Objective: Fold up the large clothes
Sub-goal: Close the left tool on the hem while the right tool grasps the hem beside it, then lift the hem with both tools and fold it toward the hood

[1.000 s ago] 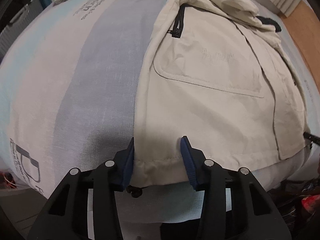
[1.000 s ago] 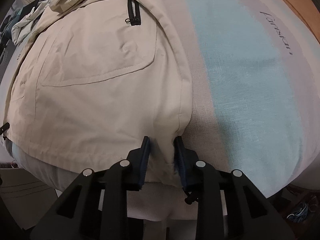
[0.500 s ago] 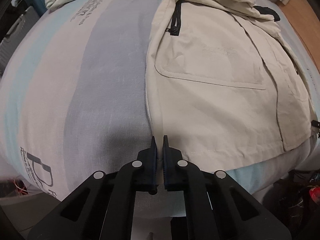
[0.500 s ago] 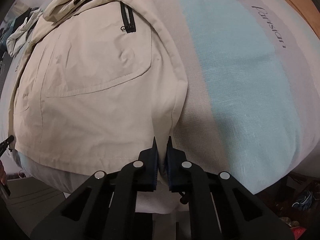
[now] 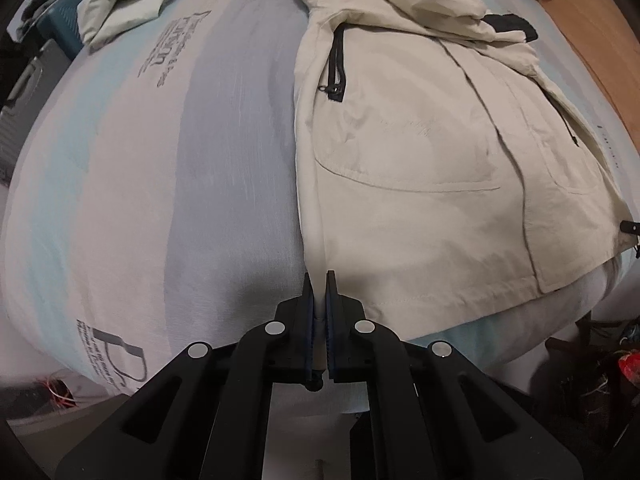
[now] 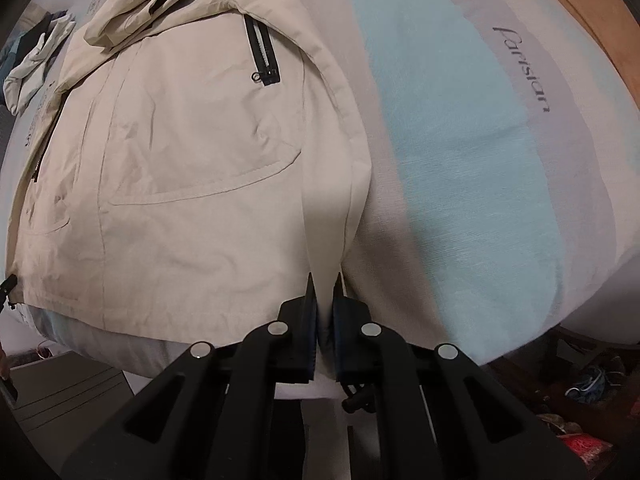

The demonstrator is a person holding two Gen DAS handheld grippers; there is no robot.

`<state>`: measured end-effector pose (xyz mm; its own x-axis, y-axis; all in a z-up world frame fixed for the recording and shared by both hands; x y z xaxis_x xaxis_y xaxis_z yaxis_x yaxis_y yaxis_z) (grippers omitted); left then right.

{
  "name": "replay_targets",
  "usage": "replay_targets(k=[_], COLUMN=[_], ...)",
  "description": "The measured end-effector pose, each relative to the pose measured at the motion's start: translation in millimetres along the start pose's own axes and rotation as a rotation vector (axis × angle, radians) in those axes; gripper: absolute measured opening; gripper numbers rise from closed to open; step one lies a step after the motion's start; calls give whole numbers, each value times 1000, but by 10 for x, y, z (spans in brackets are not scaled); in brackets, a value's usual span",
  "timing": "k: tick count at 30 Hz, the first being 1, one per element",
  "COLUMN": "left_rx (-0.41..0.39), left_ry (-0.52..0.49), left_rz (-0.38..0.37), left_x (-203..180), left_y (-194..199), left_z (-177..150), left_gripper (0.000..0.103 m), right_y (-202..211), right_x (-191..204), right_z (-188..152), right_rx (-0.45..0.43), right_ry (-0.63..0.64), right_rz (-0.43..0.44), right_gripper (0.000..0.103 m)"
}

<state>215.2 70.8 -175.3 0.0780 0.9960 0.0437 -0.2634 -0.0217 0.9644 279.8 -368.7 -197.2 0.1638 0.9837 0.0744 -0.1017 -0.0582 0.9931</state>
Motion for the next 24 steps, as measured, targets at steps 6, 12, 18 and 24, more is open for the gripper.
replay_targets(k=[6,12,18,24], left_rx=[5,29,72,127], left_ry=[-34,-23,-10,-13], left_rz=[-5,-6,18,60], left_x=[-33,-42,-9,-79], left_y=[198,342,544,635], left_z=[129,254,425,580], left_gripper=[3,3,4,4], right_y=[201,359,413,484], right_x=[83,9,1,-44], right_z=[72,209,423,566], right_rx=[8,58,128,186], right_ry=[25,35,72,95], right_rz=[10,109,169,195], right_gripper=[4,4,4,4])
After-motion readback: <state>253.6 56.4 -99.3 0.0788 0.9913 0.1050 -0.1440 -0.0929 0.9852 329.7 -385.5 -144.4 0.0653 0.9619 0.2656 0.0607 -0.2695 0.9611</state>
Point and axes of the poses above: each gripper's, at about its wrist camera, not at the fingertips, and y roughly against the way its jaws point, x to its left, z to its top, the point moved 2 cm from there along -y, roughly the way its jaws point, and after that the axes turned 3 degrees about z, right-handed, at the moved point
